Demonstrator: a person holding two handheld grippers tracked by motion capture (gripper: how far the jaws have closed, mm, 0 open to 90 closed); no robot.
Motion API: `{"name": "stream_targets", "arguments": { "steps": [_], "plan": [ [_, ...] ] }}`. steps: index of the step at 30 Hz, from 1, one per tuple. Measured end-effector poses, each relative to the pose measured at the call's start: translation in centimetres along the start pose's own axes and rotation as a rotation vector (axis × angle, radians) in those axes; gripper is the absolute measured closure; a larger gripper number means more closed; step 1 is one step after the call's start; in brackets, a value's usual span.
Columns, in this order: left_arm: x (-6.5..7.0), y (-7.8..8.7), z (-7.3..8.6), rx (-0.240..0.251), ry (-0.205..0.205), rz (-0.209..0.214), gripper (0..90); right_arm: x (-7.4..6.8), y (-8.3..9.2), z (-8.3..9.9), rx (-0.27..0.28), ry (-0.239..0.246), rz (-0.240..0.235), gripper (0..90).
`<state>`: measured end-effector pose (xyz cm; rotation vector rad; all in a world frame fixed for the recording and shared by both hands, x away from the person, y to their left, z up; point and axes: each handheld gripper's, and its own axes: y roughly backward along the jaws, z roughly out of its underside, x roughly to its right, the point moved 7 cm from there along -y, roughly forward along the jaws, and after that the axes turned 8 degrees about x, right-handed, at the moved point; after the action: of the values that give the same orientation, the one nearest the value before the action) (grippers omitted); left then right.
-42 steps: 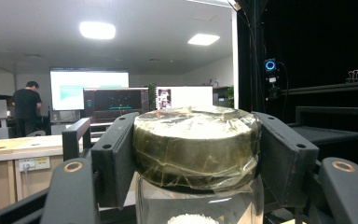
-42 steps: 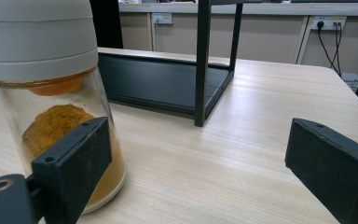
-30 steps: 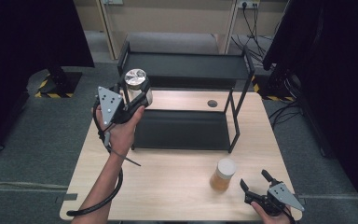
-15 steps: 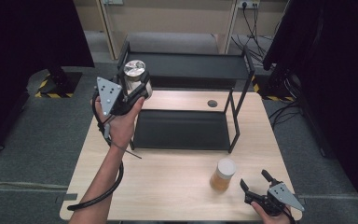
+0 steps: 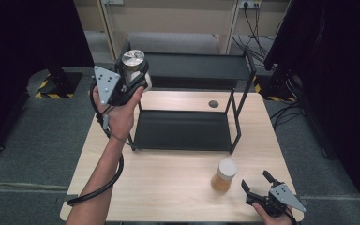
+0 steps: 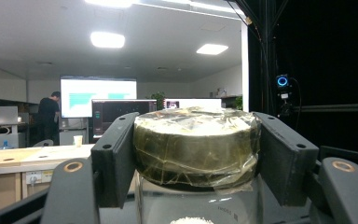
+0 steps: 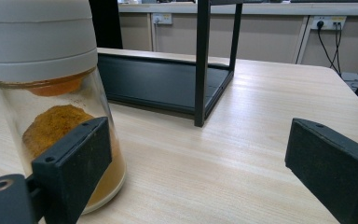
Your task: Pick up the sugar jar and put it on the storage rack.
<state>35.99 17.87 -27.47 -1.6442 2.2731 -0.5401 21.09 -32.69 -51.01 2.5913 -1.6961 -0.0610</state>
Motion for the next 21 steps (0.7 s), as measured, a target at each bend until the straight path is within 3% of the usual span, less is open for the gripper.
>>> {"name": "stream_targets", "arguments": {
  "steps": [21],
  "plan": [
    [-0.5, -3.0, -1.0, -0.013, -0.012, -0.019, 34.7, 0.0, 0.0, 0.0, 0.0, -0.001, -0.002, 7.4]
  ]
}}
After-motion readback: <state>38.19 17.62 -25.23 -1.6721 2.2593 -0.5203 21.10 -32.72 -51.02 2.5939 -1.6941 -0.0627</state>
